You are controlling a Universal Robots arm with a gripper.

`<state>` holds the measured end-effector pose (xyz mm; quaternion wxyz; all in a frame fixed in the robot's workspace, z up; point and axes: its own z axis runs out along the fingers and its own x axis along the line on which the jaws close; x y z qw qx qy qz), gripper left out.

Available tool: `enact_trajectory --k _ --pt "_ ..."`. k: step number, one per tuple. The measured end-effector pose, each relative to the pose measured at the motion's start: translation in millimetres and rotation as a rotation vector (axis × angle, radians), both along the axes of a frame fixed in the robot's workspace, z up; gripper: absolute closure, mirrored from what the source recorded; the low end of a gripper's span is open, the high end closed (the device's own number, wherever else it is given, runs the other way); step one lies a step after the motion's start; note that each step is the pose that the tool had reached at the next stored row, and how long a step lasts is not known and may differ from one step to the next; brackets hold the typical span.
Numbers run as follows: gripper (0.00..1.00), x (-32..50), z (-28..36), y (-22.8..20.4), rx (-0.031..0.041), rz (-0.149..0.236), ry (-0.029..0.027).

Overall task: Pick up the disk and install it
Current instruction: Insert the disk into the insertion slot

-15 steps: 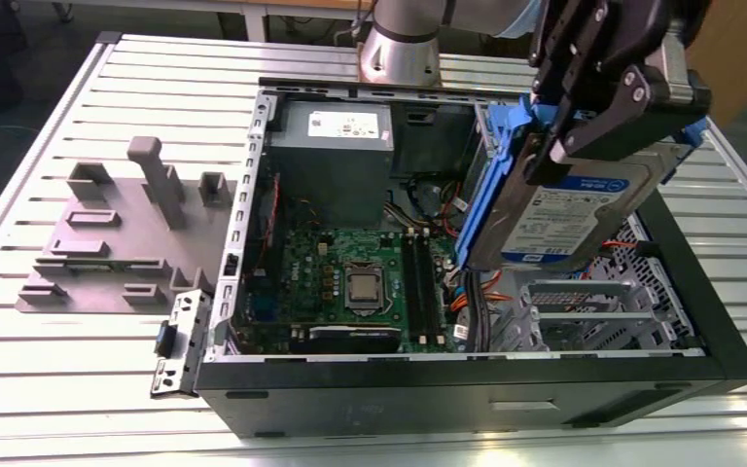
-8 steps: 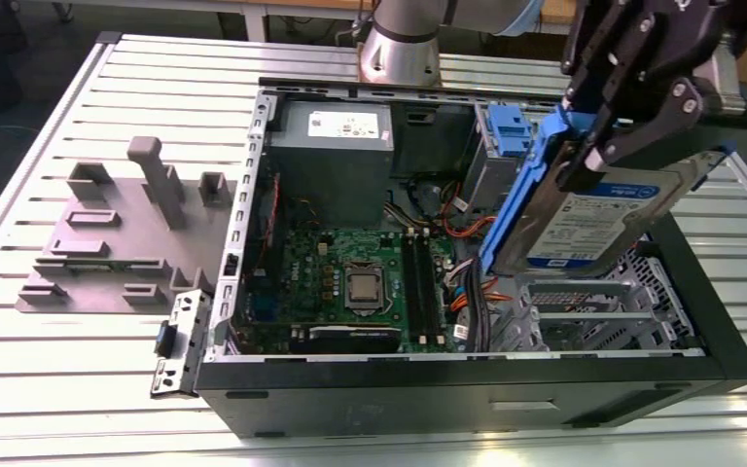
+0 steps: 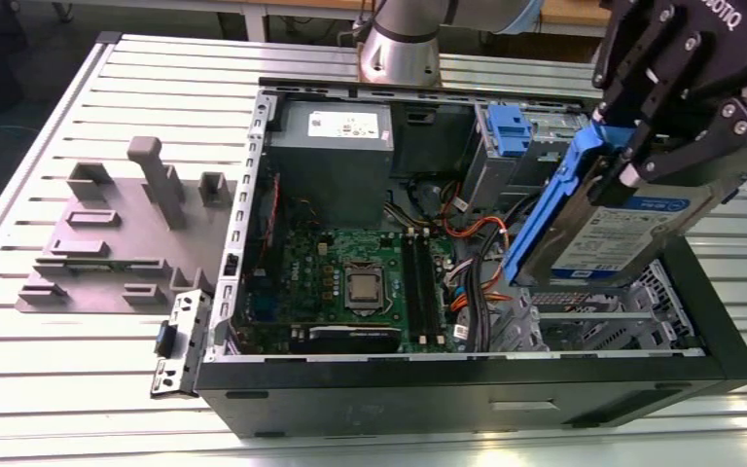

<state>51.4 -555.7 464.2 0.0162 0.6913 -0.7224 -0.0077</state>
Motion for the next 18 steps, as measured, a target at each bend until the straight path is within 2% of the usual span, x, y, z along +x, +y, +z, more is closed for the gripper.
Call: enact_trajectory --k 2,9,18 --pt "0.64 4.7 -0.9 -1.7 0.0000 0.000 0.0000" --pt "0.64 17.3 -6.8 -2.3 0.0000 0.000 0.0000" --pt "0.64 25.1 -15.1 -2.3 0.0000 0.000 0.0000"
